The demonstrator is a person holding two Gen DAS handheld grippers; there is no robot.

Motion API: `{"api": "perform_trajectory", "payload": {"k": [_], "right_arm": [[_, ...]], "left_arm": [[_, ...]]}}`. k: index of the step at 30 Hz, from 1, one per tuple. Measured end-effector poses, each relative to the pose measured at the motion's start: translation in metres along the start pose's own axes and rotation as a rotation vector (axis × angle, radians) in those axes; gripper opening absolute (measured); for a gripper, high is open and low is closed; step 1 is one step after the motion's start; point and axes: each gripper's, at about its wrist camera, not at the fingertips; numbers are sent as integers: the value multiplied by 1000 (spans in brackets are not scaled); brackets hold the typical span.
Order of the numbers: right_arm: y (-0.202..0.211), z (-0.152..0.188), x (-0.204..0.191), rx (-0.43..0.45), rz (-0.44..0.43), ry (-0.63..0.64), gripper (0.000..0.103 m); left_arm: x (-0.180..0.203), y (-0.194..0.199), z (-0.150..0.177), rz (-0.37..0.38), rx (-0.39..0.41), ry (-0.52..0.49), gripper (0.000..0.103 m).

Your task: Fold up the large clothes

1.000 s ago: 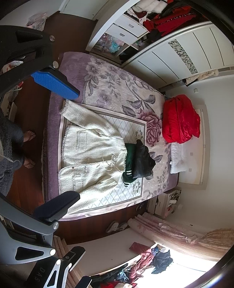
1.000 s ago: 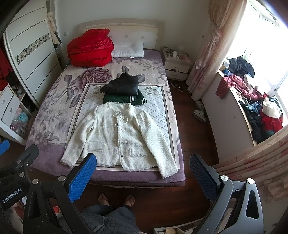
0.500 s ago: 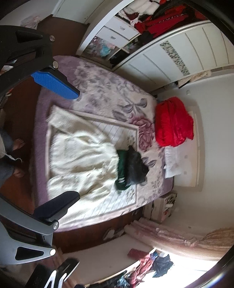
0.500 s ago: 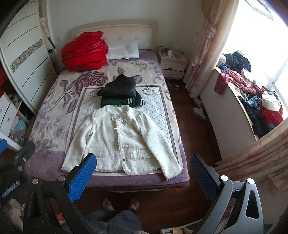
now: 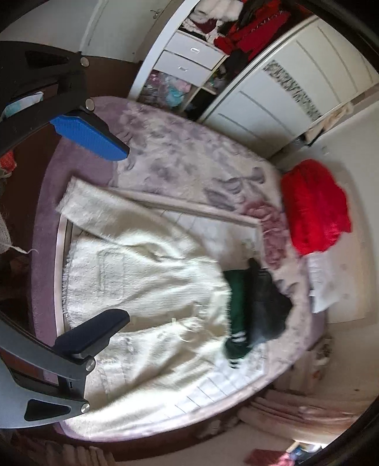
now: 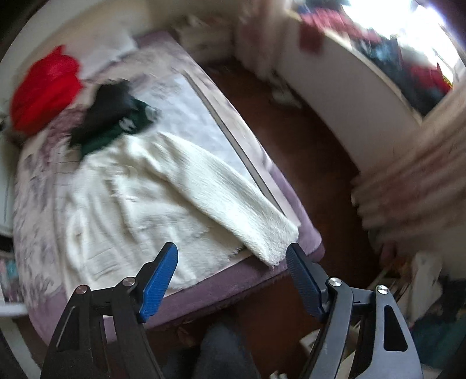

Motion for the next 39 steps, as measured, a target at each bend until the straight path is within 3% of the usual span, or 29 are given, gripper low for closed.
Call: {"api": "perform_trajectory", "payload": {"k": [3, 10, 12, 14, 17, 20, 23, 25, 27, 28, 32, 35, 37, 39], "right_arm": [[-102, -27, 27, -63, 23, -77, 78], [-315, -59, 57, -213, 97, -164, 75], [-363, -57, 49, -284, 77, -131, 37], [-400, -49, 34, -328, 92, -22, 33], [-415, -43, 21, -207, 189, 140, 31], [-427, -58, 28, -118, 266, 122, 32], [-433, -70, 30, -136, 261, 84, 35], [-408, -75, 45, -131, 174, -21, 38], [-384, -70, 77, -131, 107, -175, 59], [-373, -60, 99, -155, 52, -291, 63], [-367, 9, 167, -348, -190, -723, 64], [-376, 73, 179, -486, -441, -1039, 64], [-386, 88, 180, -448, -462, -1090, 64], [-396, 99, 183, -392, -424, -1123, 64]], "left_arm": [[42, -50, -7, -6, -79, -3, 103], [153, -151, -30, 48, -157, -62, 103], [185, -179, -32, 67, -170, -89, 103], [217, -209, -26, 78, -217, -128, 103], [251, -238, -19, 107, -270, -180, 103], [272, -249, -17, 111, -258, -225, 103], [285, -250, -19, 113, -249, -244, 103], [288, -245, -24, 138, -250, -229, 103], [293, -235, -26, 170, -243, -217, 103], [297, -232, -26, 177, -241, -217, 103], [315, -222, -21, 206, -246, -242, 103], [326, -230, -17, 215, -266, -275, 103], [331, -232, -12, 207, -262, -288, 103], [335, -235, -10, 202, -262, -295, 103]]}}
Point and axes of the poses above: each gripper's, at about its wrist camera, not at the fingertips, and y roughly against the way its jaws point, x to its right, z to its underside, and after that the axes turned 13 degrees about -y, right-handed
